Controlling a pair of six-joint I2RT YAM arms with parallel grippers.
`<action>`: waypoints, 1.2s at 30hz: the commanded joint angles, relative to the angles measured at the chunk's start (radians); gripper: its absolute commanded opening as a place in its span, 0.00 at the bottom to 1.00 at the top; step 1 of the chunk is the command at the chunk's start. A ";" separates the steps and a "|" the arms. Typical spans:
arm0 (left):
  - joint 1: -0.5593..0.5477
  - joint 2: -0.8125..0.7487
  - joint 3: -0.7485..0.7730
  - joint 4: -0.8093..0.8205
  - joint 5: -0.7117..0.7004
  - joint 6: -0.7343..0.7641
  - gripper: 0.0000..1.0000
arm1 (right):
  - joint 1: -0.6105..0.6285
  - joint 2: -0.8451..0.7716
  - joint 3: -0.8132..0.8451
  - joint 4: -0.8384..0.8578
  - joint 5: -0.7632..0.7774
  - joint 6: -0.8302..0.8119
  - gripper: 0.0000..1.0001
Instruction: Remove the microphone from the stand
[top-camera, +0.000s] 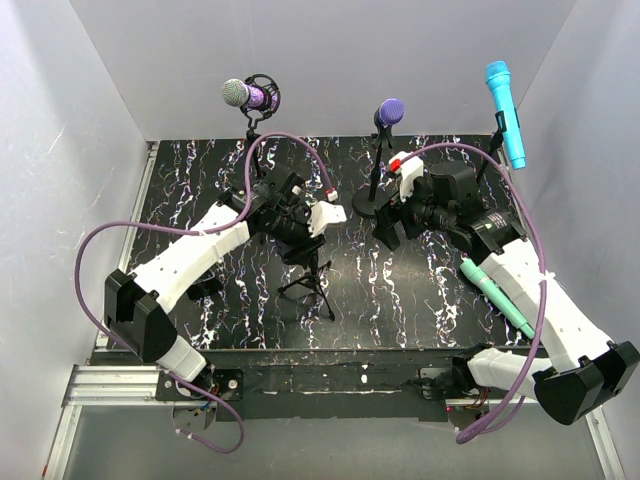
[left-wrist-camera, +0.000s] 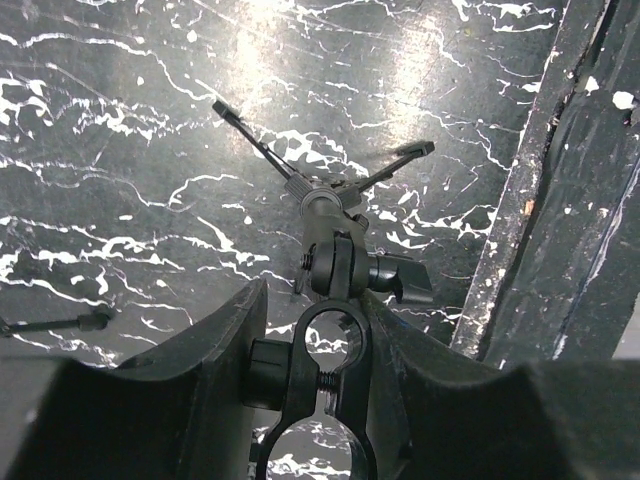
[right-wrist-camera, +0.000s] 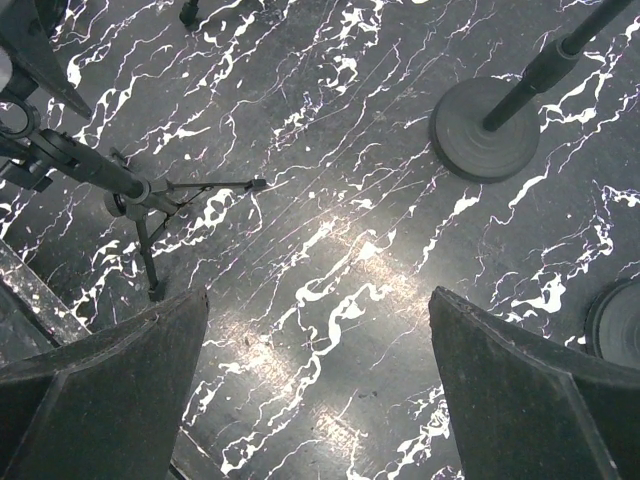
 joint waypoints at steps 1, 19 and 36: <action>0.001 0.007 0.029 -0.029 -0.095 -0.070 0.32 | -0.001 -0.030 -0.005 0.029 -0.002 -0.022 0.97; 0.145 -0.186 -0.056 -0.135 -0.288 -0.115 0.08 | -0.003 0.077 0.082 0.000 -0.054 -0.028 0.96; 0.265 -0.275 -0.168 -0.051 -0.557 -0.073 0.00 | -0.001 0.111 0.117 -0.003 -0.077 -0.027 0.95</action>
